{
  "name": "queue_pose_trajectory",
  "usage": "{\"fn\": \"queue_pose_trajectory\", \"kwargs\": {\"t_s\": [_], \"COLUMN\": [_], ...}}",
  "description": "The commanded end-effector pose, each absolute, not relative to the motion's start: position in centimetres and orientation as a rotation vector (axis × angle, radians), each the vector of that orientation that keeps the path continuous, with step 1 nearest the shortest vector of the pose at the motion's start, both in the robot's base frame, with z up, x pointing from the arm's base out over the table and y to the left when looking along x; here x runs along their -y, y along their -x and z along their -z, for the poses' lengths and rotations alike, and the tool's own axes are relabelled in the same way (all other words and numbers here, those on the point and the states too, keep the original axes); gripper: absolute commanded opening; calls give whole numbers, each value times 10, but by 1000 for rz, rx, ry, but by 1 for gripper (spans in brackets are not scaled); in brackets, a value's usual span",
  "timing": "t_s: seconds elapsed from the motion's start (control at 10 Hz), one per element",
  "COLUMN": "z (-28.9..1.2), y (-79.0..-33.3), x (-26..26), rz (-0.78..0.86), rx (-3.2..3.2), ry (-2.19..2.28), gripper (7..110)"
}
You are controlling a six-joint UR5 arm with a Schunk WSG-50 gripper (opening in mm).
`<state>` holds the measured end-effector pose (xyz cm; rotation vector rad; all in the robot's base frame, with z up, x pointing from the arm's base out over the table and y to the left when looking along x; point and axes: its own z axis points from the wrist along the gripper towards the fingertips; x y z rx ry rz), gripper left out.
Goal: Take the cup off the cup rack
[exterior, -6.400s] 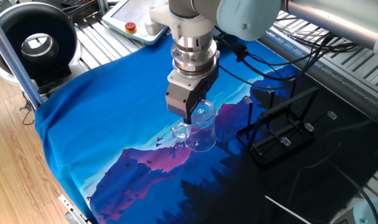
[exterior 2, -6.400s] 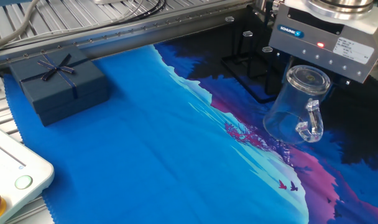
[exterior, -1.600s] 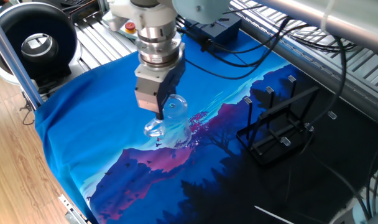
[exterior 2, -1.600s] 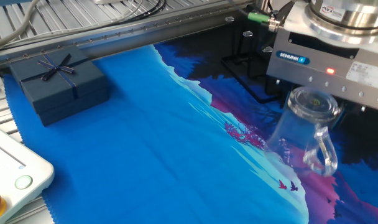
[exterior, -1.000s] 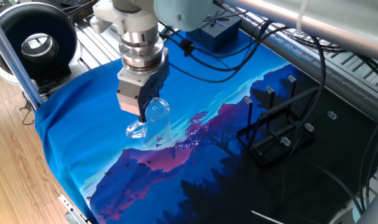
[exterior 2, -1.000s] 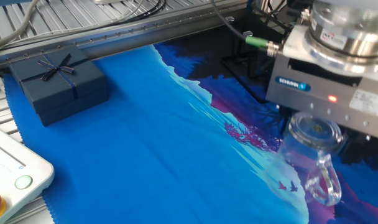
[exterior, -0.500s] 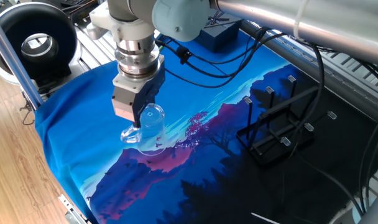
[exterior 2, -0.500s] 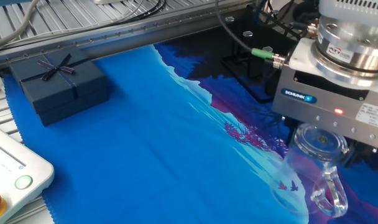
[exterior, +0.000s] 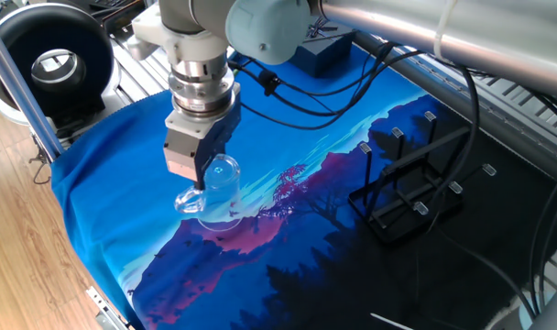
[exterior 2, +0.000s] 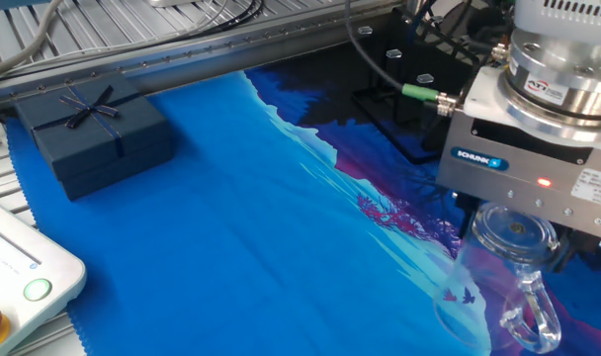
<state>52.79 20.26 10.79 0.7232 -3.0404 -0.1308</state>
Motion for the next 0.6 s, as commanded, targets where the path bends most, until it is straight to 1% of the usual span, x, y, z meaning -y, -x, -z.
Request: {"fn": "queue_pose_trajectory", "kwargs": {"t_s": [0.0, 0.2, 0.4, 0.5], "z": [-108, -109, -109, -108], "y": [-529, -531, -537, -542], "x": [-212, -212, -202, -189], "rz": [207, 225, 176, 124], "rx": [3041, 3039, 3040, 3038], "ry": [-776, -800, -829, -845], "gripper": [66, 66, 66, 66]}}
